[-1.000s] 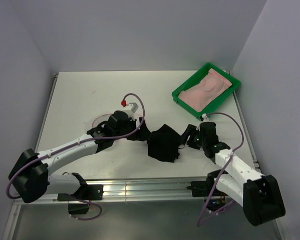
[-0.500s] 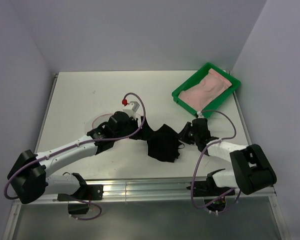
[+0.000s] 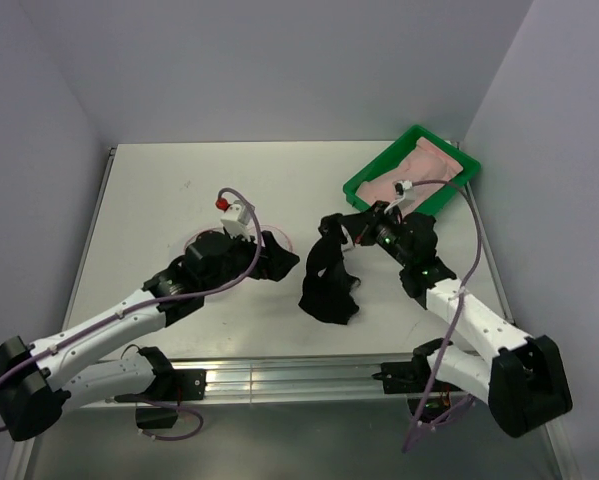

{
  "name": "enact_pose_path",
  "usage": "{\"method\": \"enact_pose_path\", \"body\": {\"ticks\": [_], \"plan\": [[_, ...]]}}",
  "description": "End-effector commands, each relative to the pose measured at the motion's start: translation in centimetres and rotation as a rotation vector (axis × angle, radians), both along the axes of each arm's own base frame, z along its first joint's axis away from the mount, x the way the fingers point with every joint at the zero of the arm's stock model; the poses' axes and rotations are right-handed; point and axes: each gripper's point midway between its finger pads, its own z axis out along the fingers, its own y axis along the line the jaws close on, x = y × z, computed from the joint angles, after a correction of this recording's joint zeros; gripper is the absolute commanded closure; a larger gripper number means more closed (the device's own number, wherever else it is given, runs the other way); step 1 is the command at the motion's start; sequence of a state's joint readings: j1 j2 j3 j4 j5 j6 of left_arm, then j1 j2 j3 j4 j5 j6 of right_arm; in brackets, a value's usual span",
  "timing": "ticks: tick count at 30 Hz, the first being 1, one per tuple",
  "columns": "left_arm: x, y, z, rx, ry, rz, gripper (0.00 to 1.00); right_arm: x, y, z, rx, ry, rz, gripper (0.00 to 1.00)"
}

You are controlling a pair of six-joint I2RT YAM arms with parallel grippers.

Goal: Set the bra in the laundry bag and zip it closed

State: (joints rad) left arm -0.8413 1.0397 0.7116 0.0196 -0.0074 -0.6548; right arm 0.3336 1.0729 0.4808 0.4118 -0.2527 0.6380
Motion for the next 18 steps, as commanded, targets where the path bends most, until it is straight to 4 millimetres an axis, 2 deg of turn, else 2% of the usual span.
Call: {"method": "enact_pose_path", "body": {"ticks": [1,3,4,10,14,18], "plan": [[0.2,0.6,3.0,-0.051,-0.114,0.012,0.01,-1.9,2.3,8.9,0.027,-0.264,0.18,1.0],[0.0,0.7,3.6,-0.059,-0.135,0.002,0.01,-3.1,2.7,10.8,0.043,-0.308,0.233,1.0],[-0.1,0.8,4.2,-0.064,-0.156,-0.004,0.01,-3.8,2.8,12.7,0.056,-0.352,0.249,1.0],[-0.4,0.9,6.2,-0.093,-0.242,-0.027,0.01,-7.4,3.5,18.2,0.079,-0.47,0.381,1.0],[-1.0,0.2,7.0,-0.125,-0.285,-0.085,0.01,-8.9,4.0,20.5,0.108,-0.506,0.451,1.0],[-0.6,0.6,6.8,-0.109,-0.333,-0.064,0.01,-10.4,4.7,22.3,0.134,-0.528,0.542,1.0]]}}
